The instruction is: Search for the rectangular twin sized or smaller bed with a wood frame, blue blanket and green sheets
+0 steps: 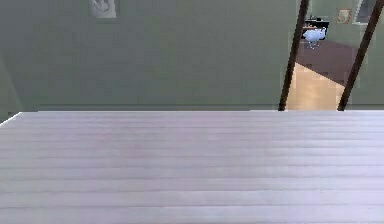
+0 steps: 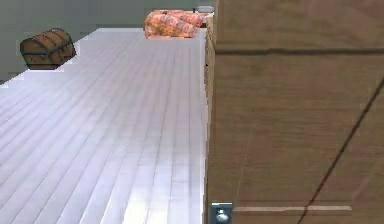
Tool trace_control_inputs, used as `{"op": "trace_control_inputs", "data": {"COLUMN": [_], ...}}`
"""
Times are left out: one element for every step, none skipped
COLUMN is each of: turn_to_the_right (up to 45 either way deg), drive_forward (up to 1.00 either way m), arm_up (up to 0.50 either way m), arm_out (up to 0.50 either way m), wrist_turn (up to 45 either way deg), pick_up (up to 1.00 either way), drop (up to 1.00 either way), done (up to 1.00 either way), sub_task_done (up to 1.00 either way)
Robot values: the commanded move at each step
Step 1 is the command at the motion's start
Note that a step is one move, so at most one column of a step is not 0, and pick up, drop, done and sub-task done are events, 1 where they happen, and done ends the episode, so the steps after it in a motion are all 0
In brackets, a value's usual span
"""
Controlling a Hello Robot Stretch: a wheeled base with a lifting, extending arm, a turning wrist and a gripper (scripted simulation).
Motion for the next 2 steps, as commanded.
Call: {"op": "trace_control_inputs", "data": {"turn_to_the_right": [33.0, 0.0], "drive_forward": [0.00, 1.00], "arm_up": [0.00, 0.00], "arm_out": [0.00, 0.00], "wrist_turn": [0.0, 0.0], "pick_up": [0.00, 0.00], "drop": [0.00, 0.00], "done": [0.00, 0.00], "sub_task_done": [0.00, 0.00]}}
